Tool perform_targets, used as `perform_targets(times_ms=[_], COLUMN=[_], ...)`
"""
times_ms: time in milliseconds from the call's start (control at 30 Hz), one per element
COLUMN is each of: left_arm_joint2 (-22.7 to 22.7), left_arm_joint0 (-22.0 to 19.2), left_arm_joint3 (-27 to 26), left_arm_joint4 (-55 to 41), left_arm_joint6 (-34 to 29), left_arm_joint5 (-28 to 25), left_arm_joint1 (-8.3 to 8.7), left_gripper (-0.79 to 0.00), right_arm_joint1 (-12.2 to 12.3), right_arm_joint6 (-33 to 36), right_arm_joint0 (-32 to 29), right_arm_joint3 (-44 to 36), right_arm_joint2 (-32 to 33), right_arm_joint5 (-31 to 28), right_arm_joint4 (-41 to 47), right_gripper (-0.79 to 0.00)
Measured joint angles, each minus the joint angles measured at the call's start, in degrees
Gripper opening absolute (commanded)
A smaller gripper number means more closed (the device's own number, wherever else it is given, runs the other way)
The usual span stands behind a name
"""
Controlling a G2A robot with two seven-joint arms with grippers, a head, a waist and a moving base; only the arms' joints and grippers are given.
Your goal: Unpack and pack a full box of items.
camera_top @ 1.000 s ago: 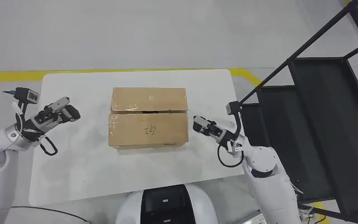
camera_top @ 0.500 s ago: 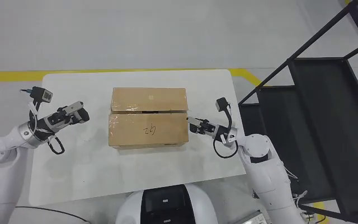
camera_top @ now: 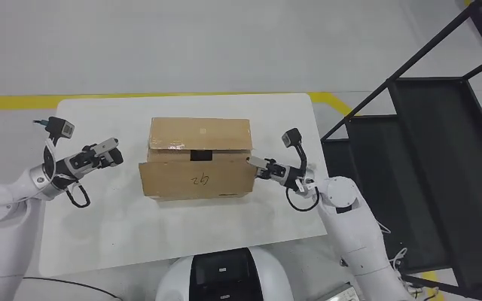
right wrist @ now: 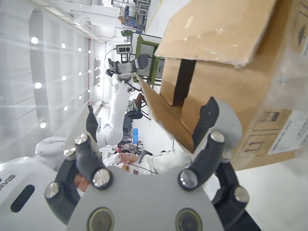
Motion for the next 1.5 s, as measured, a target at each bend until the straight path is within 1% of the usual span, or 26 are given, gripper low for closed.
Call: perform_targets(times_ms=[167,233,333,400,500,667,800,900,1033,1167,1300,1400,1500], left_arm_joint2=[-0.01,-0.03,-0.17,-0.11,0.39,0.27,-0.03,0.22,1.09,2.39,4.53,6.49,8.18], left_arm_joint0=[0.42,0.57,0.82,0.93,0.90,0.77,0.90,0.32,-0.94,-2.23,-3.29,-4.52,-5.73], left_arm_joint3=[-0.50,-0.88,-1.31,-1.51,-1.98,-2.32,-2.28,-1.31,-0.31,0.60,1.04,2.32,4.62], left_arm_joint4=[0.08,0.16,0.22,0.14,-0.78,-4.05,-8.61,-13.94,-14.24,-15.97,-15.11,-14.79,-13.43], left_arm_joint6=[0.21,0.23,0.22,0.11,-0.99,-4.37,-9.33,-15.37,-20.08,-24.16,-25.11,-24.75,-22.28], left_arm_joint5=[0.21,0.23,0.22,0.23,0.15,-0.12,0.49,1.90,2.38,2.03,1.63,1.62,0.36], left_arm_joint1=[0.01,0.01,0.04,0.04,-0.01,0.03,0.13,0.17,0.28,0.19,-0.05,-0.35,-0.71], left_gripper=[0.000,0.000,0.000,0.000,0.000,0.000,0.000,0.000,0.000,0.000,0.000,0.000,0.000], right_arm_joint1=[0.89,1.41,2.13,2.41,2.51,2.44,2.61,2.75,2.94,3.39,4.20,4.90,5.49], right_arm_joint6=[7.06,11.72,17.30,19.05,17.84,13.41,8.59,3.77,0.60,0.55,4.53,8.12,11.08], right_arm_joint0=[-2.28,-4.10,-6.98,-8.74,-11.20,-11.89,-12.19,-12.65,-13.47,-15.11,-17.91,-19.83,-21.18], right_arm_joint3=[-3.19,-5.43,-8.05,-8.97,-8.85,-5.96,-4.82,-4.73,-5.06,-6.74,-10.12,-12.11,-13.43], right_arm_joint2=[2.63,3.44,3.86,2.84,-0.58,-4.13,-5.44,-6.44,-7.10,-6.26,-3.47,-0.26,2.68], right_arm_joint5=[-0.14,0.36,1.48,2.17,2.17,1.21,0.89,0.88,0.48,-0.73,-2.08,-2.63,-2.85], right_arm_joint4=[6.90,8.81,7.88,5.32,0.29,-2.76,-8.43,-14.50,-16.47,-14.58,-7.60,-1.05,5.13], right_gripper=[0.000,0.000,0.000,0.000,0.000,0.000,0.000,0.000,0.000,0.000,0.000,0.000,0.000])
